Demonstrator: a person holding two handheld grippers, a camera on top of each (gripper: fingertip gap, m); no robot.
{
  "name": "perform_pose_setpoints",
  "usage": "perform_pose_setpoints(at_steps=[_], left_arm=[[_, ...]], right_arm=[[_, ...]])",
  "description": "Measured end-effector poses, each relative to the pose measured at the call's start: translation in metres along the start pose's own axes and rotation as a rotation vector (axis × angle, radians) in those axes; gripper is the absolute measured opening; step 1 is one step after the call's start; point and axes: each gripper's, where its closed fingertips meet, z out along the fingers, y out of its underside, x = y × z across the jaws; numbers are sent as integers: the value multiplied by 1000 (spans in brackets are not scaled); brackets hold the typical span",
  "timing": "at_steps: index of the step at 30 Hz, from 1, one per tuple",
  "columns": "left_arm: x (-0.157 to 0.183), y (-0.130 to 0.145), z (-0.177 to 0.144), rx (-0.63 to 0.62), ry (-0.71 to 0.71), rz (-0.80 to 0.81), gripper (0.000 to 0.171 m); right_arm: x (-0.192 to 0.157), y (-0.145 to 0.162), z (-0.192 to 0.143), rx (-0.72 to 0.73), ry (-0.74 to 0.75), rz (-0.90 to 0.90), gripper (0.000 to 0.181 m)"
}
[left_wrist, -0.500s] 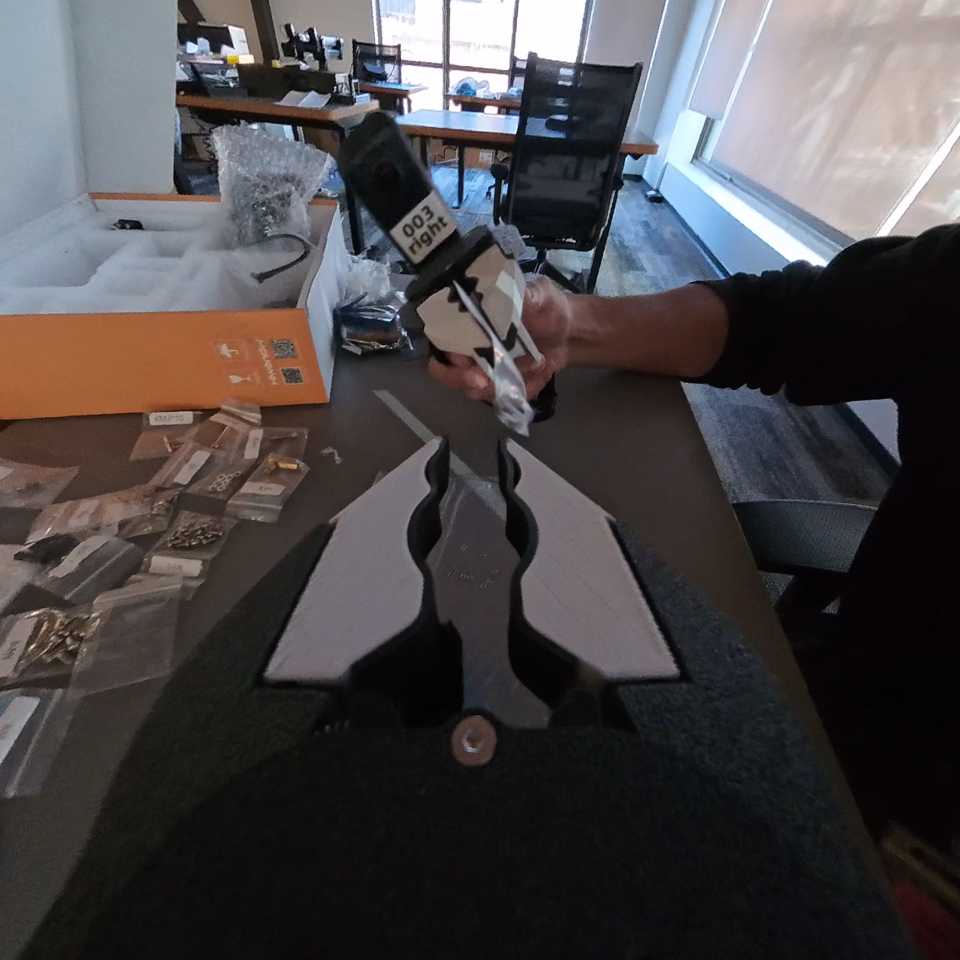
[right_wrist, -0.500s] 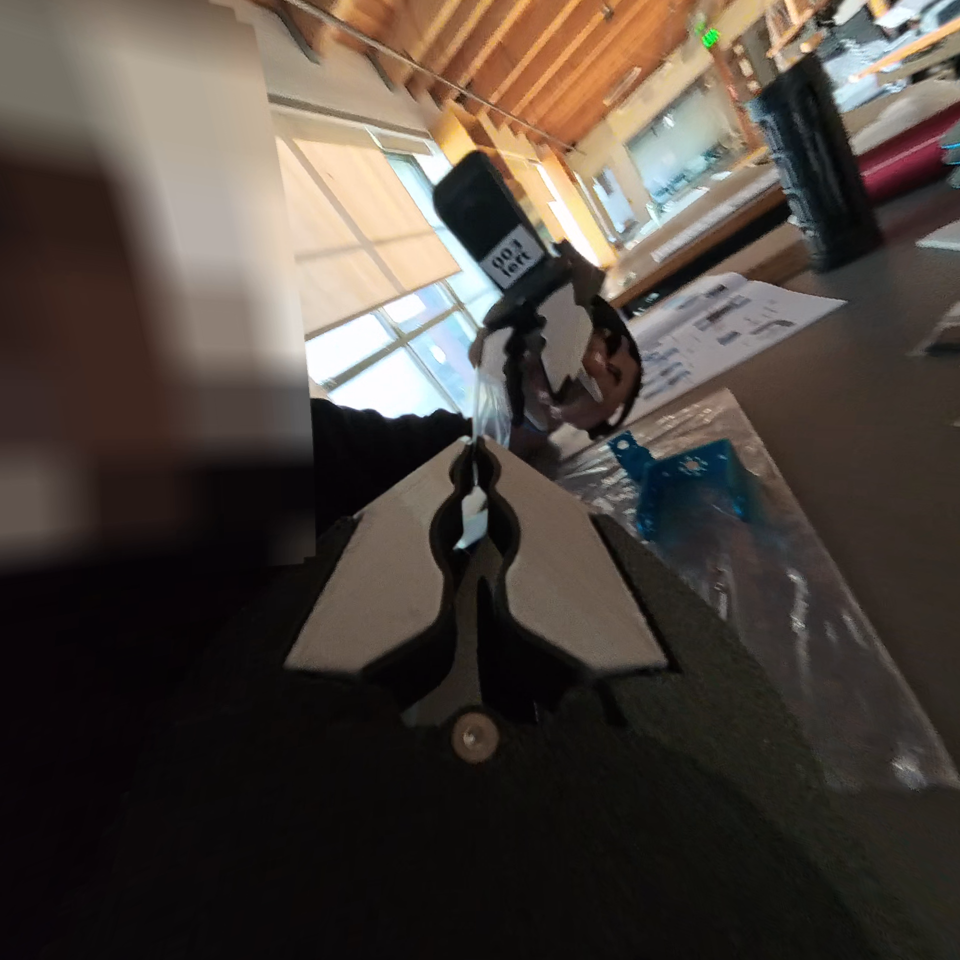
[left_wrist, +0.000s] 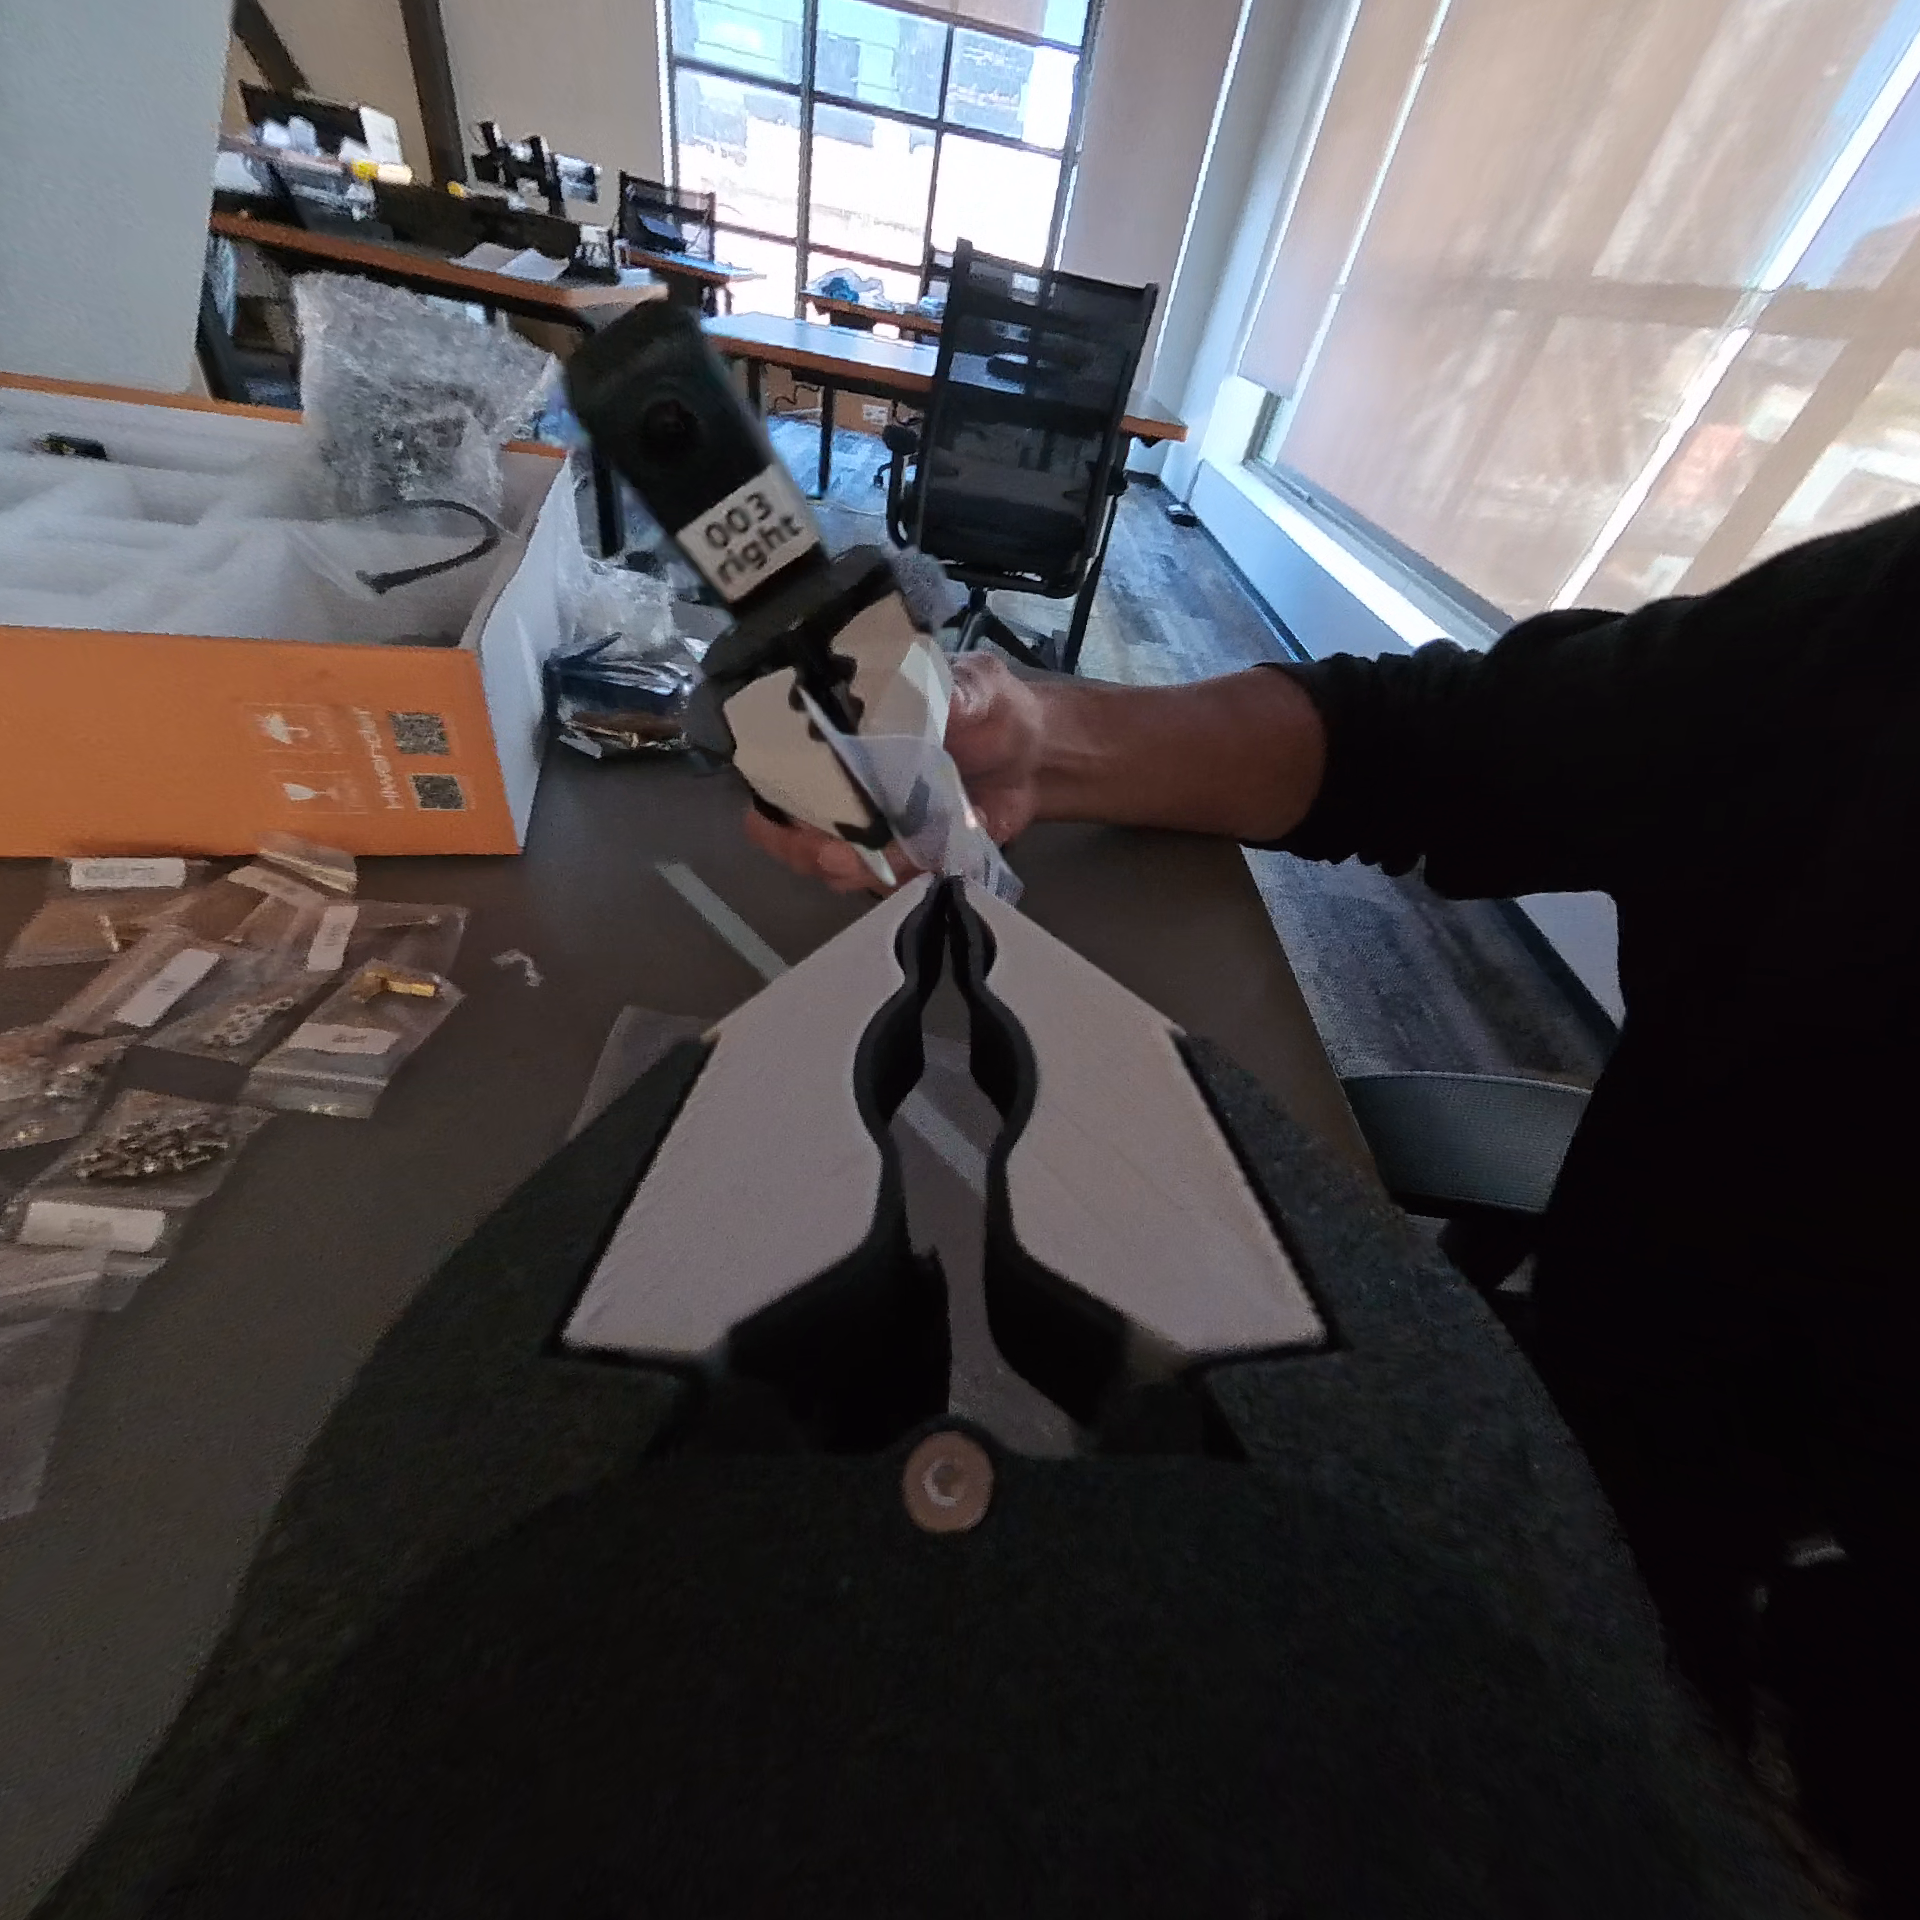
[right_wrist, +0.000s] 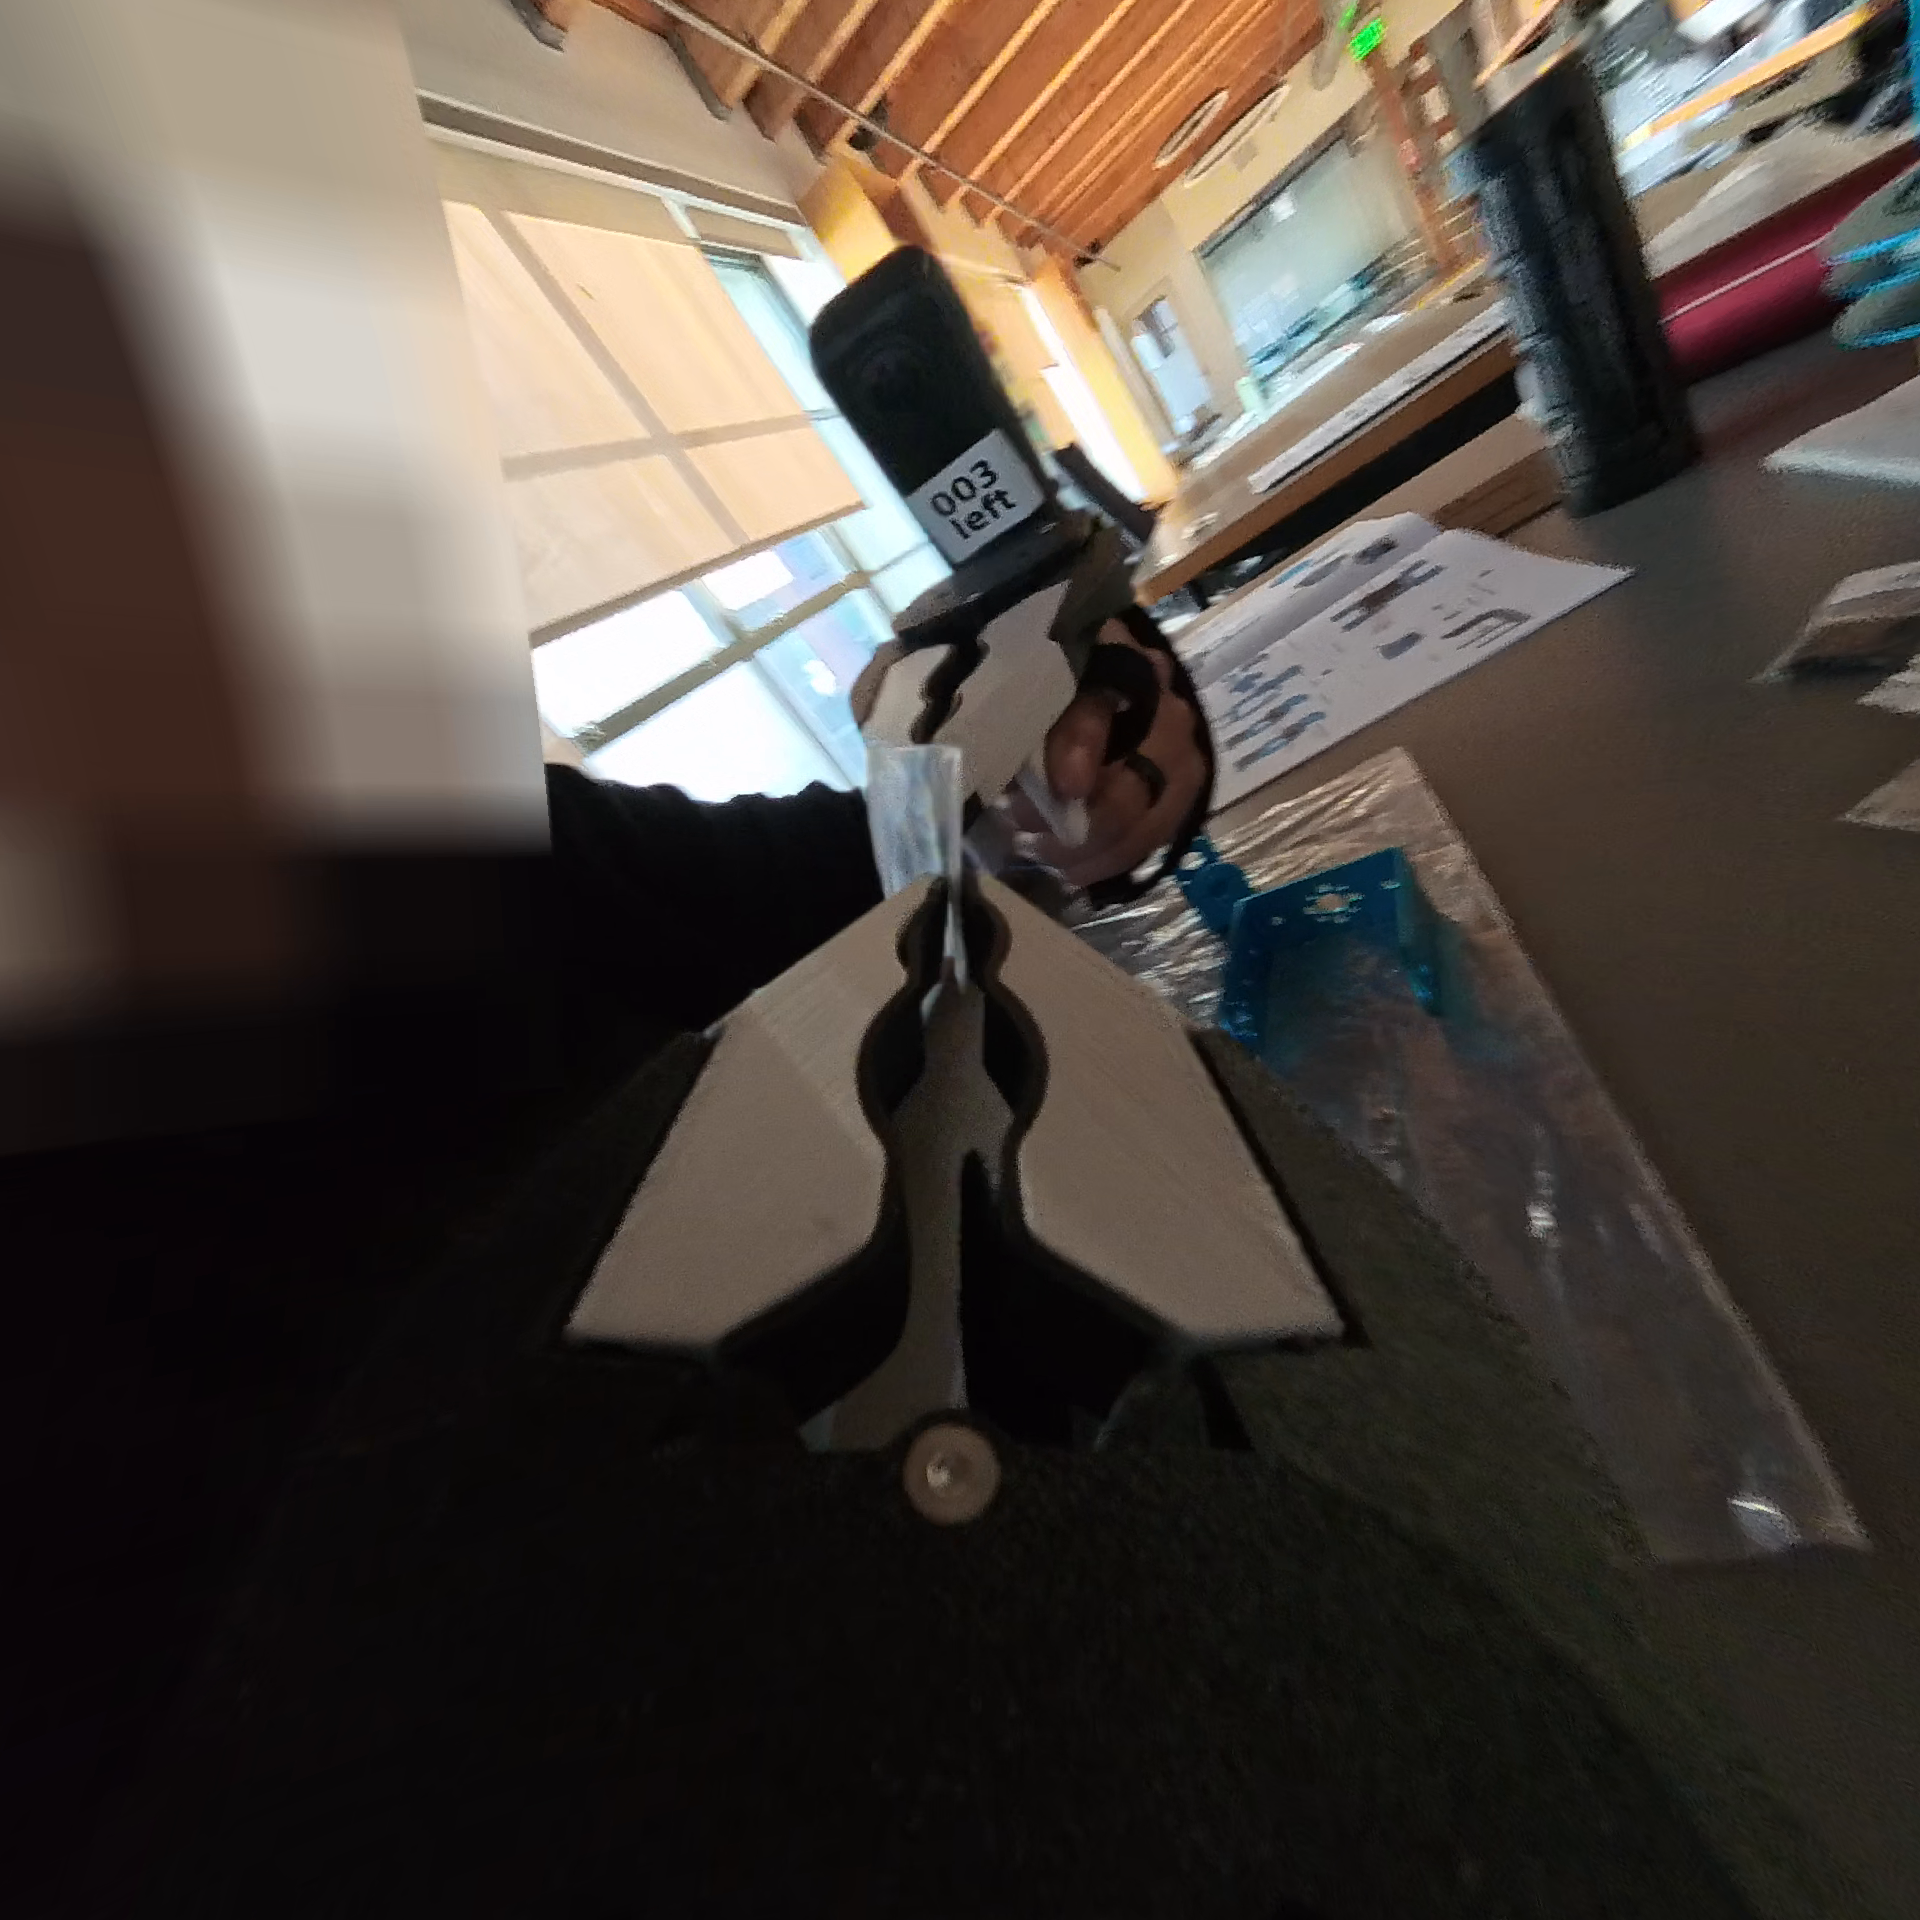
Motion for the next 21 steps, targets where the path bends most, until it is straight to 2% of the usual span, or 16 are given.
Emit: perform_pose_setpoints(at_steps=[1, 3, 6, 7, 10, 12, 14, 18, 21], left_arm=[[-3, 2, 0, -17, -11, -27, 0], [-16, 10, -3, -90, -64, -93, 0], [-38, 20, -11, -153, -156, -208, 0], [-43, 24, -13, -171, -168, -251, 0], [-46, 36, -14, -220, -159, -333, 0], [-44, 42, -12, -248, -144, -360, 0], [-40, 44, -11, -261, -125, -388, 0], [-36, 48, -10, -282, -110, -412, 0], [-33, 50, -8, -291, -89, -428, 0]], right_arm=[[6, -3, -1, 1, 65, -53, 14], [16, -9, -8, -45, 256, -259, 52], [25, -5, -15, -287, 601, -737, 84], [27, 1, -11, -386, 681, -866, 89], [37, 11, 6, -599, 882, -1235, 87], [50, 16, 12, -723, 953, -1384, 79], [58, 26, 17, -789, 934, -1376, 74], [51, 26, 27, -768, 897, -1405, 49], [56, 27, 27, -818, 921, -1410, 47]])
